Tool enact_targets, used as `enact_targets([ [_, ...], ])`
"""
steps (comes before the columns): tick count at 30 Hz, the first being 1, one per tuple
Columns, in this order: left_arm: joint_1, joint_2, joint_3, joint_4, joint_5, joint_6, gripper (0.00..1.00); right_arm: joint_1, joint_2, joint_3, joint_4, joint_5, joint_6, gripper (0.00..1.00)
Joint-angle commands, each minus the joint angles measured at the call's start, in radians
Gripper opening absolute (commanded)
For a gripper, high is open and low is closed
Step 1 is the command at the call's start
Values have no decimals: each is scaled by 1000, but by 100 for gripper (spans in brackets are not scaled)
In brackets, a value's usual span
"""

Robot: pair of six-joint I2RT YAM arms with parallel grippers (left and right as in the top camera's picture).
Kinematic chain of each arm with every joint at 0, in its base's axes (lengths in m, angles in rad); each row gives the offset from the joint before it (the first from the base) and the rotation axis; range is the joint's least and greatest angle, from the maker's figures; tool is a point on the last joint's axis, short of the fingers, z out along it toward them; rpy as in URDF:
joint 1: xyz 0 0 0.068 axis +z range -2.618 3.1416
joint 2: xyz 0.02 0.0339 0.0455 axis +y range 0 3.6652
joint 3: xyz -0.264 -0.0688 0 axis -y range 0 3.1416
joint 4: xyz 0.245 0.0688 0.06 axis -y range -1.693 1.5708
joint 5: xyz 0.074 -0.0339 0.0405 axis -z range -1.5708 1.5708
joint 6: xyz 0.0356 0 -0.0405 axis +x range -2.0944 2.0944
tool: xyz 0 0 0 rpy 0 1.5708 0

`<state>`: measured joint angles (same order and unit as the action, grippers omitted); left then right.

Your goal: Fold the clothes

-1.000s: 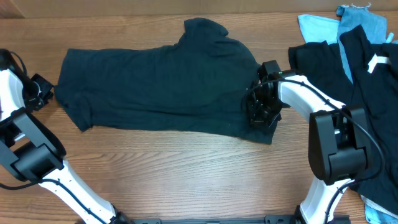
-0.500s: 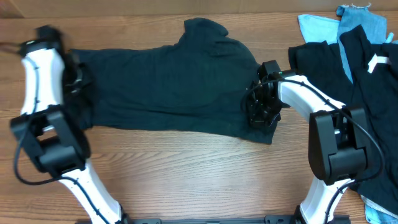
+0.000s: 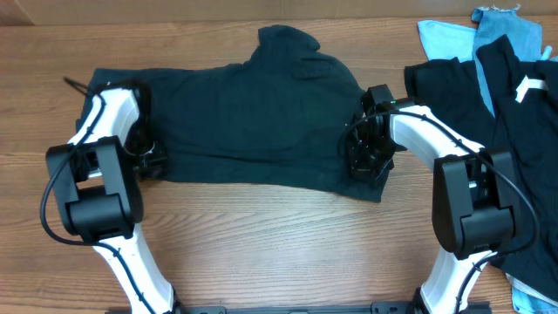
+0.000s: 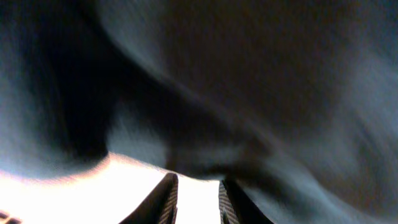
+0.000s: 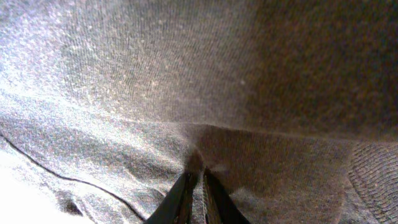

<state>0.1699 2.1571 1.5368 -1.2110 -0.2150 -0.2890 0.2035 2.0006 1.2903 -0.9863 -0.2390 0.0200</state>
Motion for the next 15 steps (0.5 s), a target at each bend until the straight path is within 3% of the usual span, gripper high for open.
enact_targets([
  [1,75,-29,-76,128,-40,-29,26,-9,42,-22,-7,81,2,11],
  [4,160,-29,-87,241,-28,-25,26,-9,42,-22,-11,81,2,11],
  [12,336,-29,-87,262,-72,-63,26,-9,42,-22,-11,81,2,11],
  [15,383,-29,-87,262,7,-73,25,-9,42,-22,-11,81,2,11],
])
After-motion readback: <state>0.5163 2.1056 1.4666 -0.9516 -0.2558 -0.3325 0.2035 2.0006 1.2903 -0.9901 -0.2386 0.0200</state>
